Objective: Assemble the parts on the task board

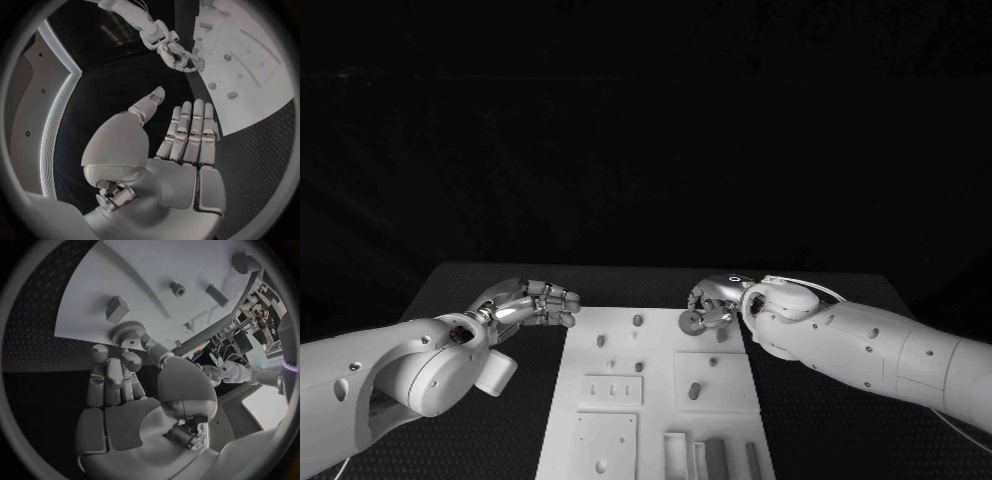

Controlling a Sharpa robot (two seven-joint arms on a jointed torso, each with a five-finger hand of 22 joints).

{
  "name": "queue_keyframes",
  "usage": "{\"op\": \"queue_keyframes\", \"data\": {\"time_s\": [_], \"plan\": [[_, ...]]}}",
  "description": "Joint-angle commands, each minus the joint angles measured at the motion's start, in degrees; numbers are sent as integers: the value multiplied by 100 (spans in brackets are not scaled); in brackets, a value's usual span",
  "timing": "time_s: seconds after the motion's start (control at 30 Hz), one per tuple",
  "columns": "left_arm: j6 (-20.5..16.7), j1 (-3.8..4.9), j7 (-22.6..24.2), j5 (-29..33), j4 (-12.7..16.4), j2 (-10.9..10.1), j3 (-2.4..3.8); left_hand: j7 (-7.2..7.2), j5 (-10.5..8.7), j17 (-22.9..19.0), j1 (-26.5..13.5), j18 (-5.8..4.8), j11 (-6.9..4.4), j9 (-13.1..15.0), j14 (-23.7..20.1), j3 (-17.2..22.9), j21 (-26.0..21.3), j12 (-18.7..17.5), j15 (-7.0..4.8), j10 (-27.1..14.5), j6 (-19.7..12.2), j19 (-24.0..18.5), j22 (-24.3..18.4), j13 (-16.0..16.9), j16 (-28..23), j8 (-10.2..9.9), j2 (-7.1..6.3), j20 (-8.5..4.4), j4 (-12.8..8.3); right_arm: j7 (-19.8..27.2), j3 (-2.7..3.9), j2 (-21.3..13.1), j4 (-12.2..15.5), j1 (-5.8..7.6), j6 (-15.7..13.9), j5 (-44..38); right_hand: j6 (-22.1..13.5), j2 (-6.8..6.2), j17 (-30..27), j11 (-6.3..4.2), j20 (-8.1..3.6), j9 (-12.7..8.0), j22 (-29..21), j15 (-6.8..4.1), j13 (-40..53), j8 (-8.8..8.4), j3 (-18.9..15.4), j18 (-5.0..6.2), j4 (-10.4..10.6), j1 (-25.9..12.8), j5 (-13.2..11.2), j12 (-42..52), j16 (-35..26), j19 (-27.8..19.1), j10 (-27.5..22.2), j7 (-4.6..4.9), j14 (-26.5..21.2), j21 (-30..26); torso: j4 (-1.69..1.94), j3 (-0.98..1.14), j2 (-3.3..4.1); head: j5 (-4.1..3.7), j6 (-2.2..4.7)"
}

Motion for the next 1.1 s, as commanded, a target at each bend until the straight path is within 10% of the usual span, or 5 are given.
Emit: {"op": "queue_keyframes", "data": {"time_s": [0.03, 0.53, 1.1], "plan": [[95, 17, 38, -24, 7, 15, 4, -34, 10, 7, -22, -74, -4, -7, -45, -35, -29, -22, 8, -33, 2, -19, -8, -8, -28, -35, 33, -3, 6, -62, -2, 14, -30, -5, -2, -65, 8, 65, 12, -6, -14, -2, 116, -18, 8, 25, 0, 76, -47, 2, 14, 38, 31, -15, -13, 2, -11, 35, -1, -1, 1, -1, -4], [103, 16, 33, -24, 3, 24, 4, -32, 10, 10, -20, -76, -3, -8, -45, -34, -31, -27, 8, -34, 1, -20, -10, -10, -33, -37, 35, -3, 3, -104, -21, 24, -81, -18, 120, -189, -13, -234, -93, -5, -23, -6, 114, -16, 11, 13, -55, 76, -68, 199, 13, 25, 21, -66, -46, 4, -106, 49, -2, -3, -2, -4, -40], [92, 16, 32, -24, 14, 18, 4, -32, 10, 15, -17, -77, -3, -9, -45, -33, -31, -30, 8, -32, 1, -21, -12, -11, -38, -38, 35, -4, 1, -162, -64, 136, -108, -65, 15, -279, 32, -274, -83, -12, -6, 6, 111, -22, 8, 37, -89, 76, -51, 264, 14, 18, 26, -75, -50, -4, -99, 57, 0, -8, -2, -14, -41]]}}
